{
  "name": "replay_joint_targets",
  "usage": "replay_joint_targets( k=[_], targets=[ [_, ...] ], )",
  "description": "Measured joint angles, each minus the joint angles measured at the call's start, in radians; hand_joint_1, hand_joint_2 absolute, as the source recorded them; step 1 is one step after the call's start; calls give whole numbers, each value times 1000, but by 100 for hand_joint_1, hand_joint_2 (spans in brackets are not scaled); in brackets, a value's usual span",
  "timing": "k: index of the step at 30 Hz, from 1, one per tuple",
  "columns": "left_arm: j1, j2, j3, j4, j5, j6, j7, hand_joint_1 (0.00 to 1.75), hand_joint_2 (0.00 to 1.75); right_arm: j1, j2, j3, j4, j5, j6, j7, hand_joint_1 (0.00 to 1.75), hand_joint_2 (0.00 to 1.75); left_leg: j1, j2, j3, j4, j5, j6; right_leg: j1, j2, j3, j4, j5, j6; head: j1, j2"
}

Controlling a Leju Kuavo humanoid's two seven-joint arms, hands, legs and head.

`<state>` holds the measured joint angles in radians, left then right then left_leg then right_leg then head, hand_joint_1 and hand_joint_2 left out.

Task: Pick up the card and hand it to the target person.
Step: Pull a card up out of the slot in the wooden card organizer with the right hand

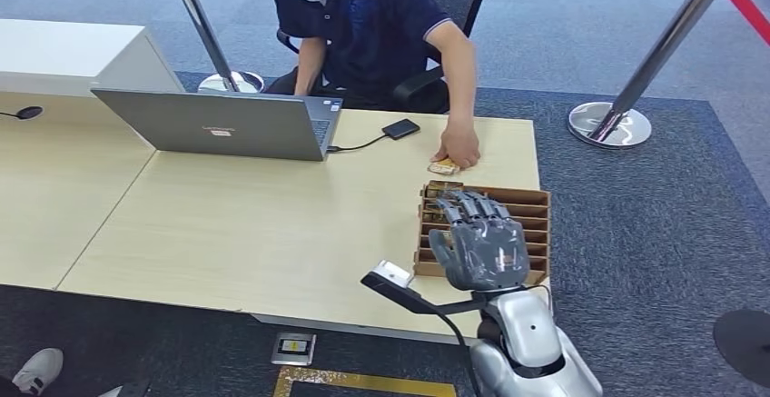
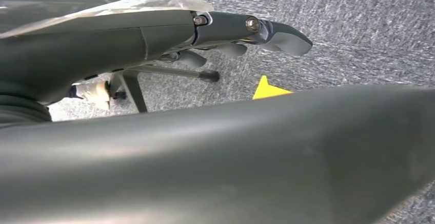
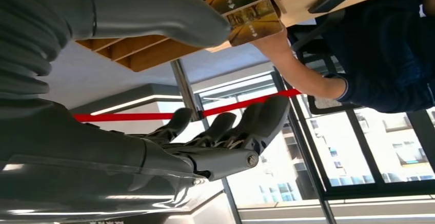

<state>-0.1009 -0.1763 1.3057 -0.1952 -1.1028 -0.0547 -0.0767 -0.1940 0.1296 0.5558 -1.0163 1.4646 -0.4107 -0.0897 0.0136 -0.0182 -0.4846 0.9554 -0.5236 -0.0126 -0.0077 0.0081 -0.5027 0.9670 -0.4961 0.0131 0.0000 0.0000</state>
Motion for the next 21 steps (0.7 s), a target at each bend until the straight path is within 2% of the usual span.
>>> replay_joint_targets(
  k=[2,6,10,12,16,21],
  targets=[
    [0,-1,3,0,2,1,-1,0,0,-5,2,-5,10,-2,2,-2,86,175,0,0,0,0,0,0,0,0,0,0,0,0,0,0],
    [-1,-1,10,0,10,3,-6,0,0,-17,8,-18,42,-12,-6,-13,110,175,0,0,-1,0,0,0,0,0,-1,0,0,0,0,0],
    [-1,-1,13,0,14,5,-11,0,0,-26,14,-33,76,-18,-15,-22,77,175,0,-1,0,0,0,0,0,0,0,0,0,0,0,0],
    [-1,-1,13,0,13,6,-12,0,0,-31,17,-42,93,-20,-16,-23,67,175,0,0,0,0,0,0,0,0,0,0,0,0,0,0],
    [-2,-1,7,0,7,6,-11,0,0,-47,21,-62,135,-18,-21,-17,75,175,0,-1,0,0,0,0,0,0,0,0,0,0,0,0],
    [-4,0,6,0,5,6,-9,0,0,-71,28,-92,205,-17,-45,-27,72,175,0,0,0,0,0,0,0,0,0,0,0,0,0,0]
  ],
)
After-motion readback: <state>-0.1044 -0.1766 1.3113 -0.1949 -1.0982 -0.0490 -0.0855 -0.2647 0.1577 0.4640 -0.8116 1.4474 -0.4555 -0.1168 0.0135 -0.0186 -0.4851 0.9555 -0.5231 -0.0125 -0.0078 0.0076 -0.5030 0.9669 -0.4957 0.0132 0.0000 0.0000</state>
